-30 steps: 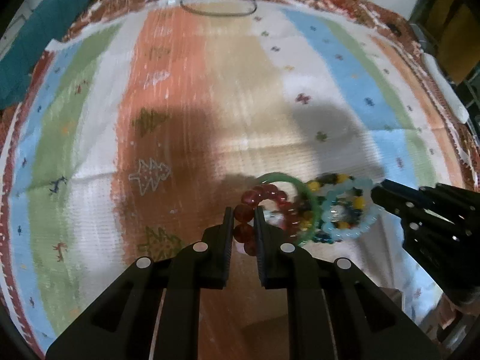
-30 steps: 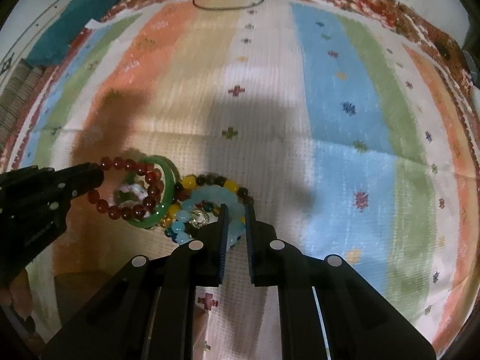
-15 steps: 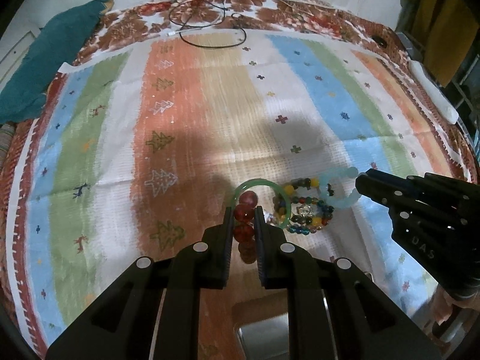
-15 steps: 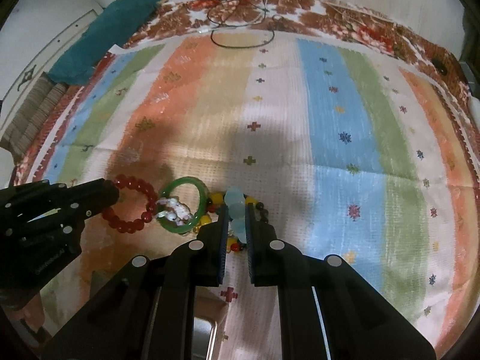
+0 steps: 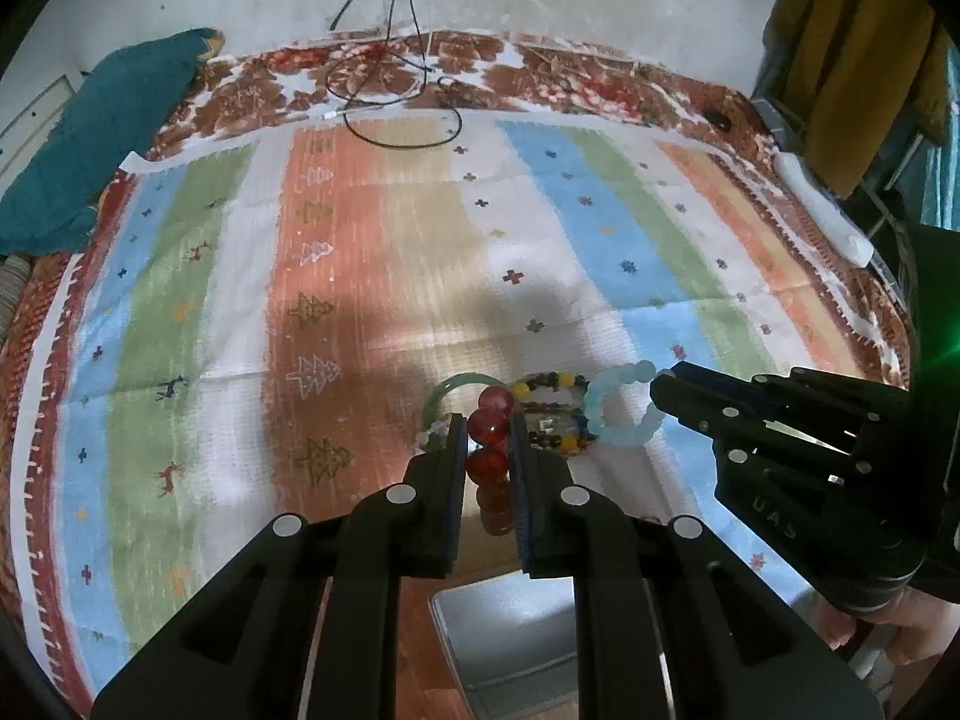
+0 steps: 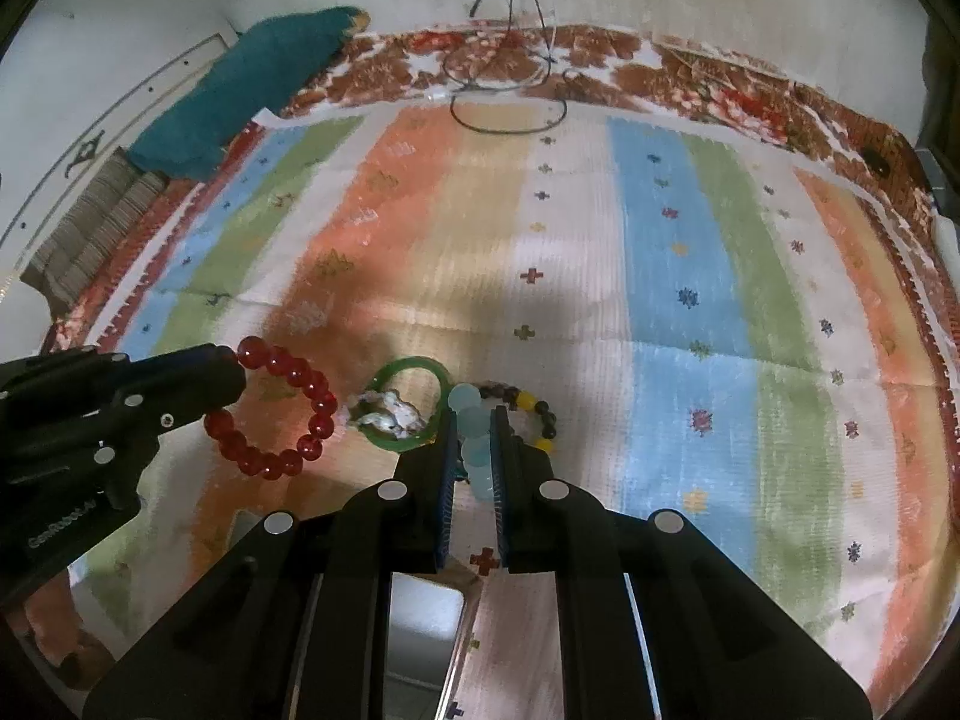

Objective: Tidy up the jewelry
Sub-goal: 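Lift and carry both held bracelets toward the silver tin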

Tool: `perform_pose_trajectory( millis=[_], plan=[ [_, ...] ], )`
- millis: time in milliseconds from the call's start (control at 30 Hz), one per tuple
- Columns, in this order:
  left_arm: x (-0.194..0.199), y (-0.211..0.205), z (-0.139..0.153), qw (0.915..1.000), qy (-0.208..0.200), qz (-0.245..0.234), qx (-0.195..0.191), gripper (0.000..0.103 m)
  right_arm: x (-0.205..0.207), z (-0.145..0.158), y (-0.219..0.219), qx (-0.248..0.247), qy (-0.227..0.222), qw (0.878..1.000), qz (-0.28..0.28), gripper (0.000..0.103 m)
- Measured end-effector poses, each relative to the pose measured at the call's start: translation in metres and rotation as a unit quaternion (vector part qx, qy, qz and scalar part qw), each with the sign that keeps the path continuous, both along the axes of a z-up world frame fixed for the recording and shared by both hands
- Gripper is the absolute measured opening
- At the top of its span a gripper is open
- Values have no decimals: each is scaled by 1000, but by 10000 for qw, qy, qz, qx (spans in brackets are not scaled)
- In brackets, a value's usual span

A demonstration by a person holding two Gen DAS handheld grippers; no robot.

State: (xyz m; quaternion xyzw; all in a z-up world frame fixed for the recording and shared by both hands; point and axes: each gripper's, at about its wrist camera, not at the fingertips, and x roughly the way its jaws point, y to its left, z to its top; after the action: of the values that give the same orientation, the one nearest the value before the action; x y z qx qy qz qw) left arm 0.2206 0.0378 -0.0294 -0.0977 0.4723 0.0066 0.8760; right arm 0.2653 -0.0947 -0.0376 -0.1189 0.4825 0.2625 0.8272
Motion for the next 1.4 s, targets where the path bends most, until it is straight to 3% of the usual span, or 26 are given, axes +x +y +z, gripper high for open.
perform_pose_trajectory(
  millis=[567, 1400],
  plan=[
    [-41, -9, 22, 9994, -329, -56, -7, 13, -43, 30, -10, 325, -366, 9985, 258, 12],
    [-83, -22, 26, 9988, -472, -94, 70, 13, -89, 29, -26, 374, -333, 9980, 386, 12]
  ],
)
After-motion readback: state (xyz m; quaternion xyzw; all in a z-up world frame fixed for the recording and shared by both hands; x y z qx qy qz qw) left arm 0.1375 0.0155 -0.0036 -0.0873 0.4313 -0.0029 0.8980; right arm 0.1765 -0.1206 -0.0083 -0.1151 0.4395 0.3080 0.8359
